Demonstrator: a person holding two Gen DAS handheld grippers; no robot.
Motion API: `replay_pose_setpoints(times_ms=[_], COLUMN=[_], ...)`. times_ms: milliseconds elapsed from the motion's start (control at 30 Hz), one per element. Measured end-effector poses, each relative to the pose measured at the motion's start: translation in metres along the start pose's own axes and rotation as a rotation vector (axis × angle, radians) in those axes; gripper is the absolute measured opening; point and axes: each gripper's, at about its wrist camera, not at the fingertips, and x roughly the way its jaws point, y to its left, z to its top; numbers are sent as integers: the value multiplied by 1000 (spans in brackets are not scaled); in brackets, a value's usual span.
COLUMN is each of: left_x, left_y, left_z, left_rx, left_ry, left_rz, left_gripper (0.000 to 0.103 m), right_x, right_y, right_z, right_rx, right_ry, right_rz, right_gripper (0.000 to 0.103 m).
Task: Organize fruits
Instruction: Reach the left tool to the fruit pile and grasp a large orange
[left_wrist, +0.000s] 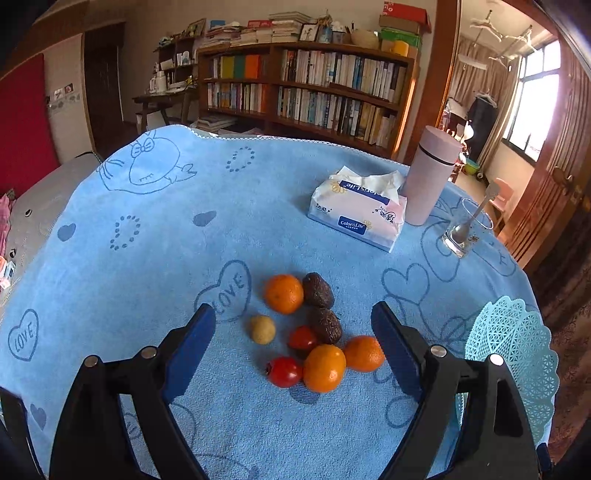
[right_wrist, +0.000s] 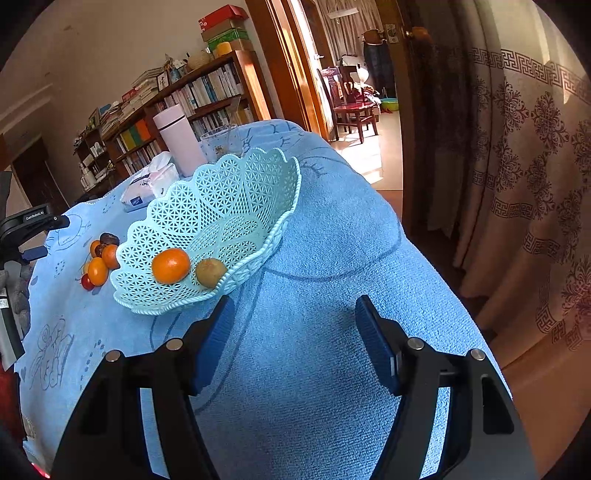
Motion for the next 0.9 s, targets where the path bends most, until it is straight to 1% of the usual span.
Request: replay_pose_setpoints(times_ms=[233,400,600,833,867,900], left_x=[17,38,65,88,90,92], left_y=[22,30,37,33,33,33], left_z=[3,3,3,5,5,6], left_rx=[-21,27,77,104,101,97], left_ry=[22,60,114,145,142,140], left_rz=[-8,-17,-33,-99,-112,-132], left_gripper=[86,86,86,85,84,78], right_x=[1,-1,-6,-18,-19,-21], right_y=[5,9,25,51,55,59], right_z=[-1,0,-2,-7,-7,-8], right_rx=[-26,-29,-42,-76,-83,-93], right_ry=[1,-2,-18,-40,-42,-44], right_rz=[-69,-125,-156,-182,-186,-190], right_gripper=[69,70,70,70,70,70])
